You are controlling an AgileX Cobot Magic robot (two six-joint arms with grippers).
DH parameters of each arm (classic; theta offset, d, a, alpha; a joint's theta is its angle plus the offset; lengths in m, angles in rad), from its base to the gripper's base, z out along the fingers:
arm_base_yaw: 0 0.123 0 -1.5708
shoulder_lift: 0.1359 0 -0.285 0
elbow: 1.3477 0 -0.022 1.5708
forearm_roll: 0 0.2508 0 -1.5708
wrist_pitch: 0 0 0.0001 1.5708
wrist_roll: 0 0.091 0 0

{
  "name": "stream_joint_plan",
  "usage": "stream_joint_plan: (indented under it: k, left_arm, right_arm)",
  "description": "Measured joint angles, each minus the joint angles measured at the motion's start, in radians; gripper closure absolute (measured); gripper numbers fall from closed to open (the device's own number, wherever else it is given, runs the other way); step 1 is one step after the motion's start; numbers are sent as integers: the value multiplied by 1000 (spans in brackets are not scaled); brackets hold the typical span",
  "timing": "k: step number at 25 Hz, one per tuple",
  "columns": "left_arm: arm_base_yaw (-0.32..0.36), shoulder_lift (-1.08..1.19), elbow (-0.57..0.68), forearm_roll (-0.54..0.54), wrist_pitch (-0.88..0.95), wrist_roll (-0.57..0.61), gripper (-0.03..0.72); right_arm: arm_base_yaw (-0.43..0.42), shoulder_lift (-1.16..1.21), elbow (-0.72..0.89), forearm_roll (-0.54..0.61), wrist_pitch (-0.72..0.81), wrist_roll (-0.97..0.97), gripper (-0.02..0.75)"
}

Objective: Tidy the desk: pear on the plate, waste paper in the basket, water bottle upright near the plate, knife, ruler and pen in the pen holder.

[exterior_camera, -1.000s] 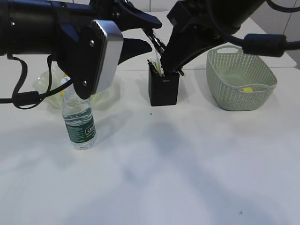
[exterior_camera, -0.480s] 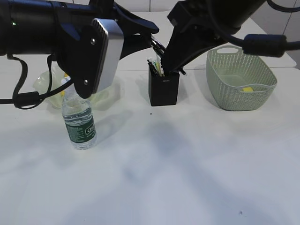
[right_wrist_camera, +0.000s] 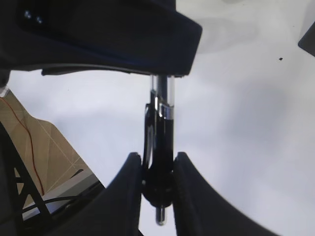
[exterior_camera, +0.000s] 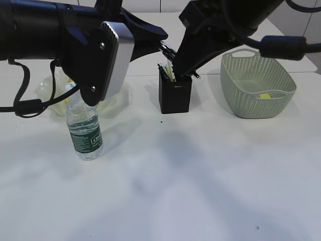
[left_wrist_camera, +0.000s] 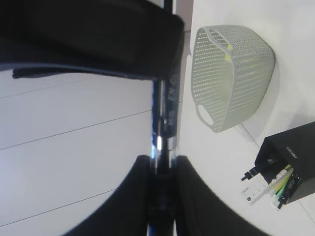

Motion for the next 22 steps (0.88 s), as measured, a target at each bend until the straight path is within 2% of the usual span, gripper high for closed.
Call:
stream_joint_plan:
  k: [12, 15, 17, 20, 22]
  left_arm:
    - [-1, 0, 0, -2, 10, -32, 616]
    - [-2, 0, 0, -57, 18, -54, 617]
    - [-2, 0, 0, -118, 20, -67, 617]
    - [-2, 0, 0, -144, 22, -77, 617]
    - [-2, 0, 0, -149, 24, -91, 617]
  right_arm:
    - [0, 0, 0, -13, -4, 0, 599]
    - [0, 0, 0, -49, -6, 0, 534]
    - [0, 0, 0, -78, 0, 0, 454]
    - [0, 0, 0, -108, 2, 0, 365]
    - [0, 0, -5, -114, 2, 0, 335]
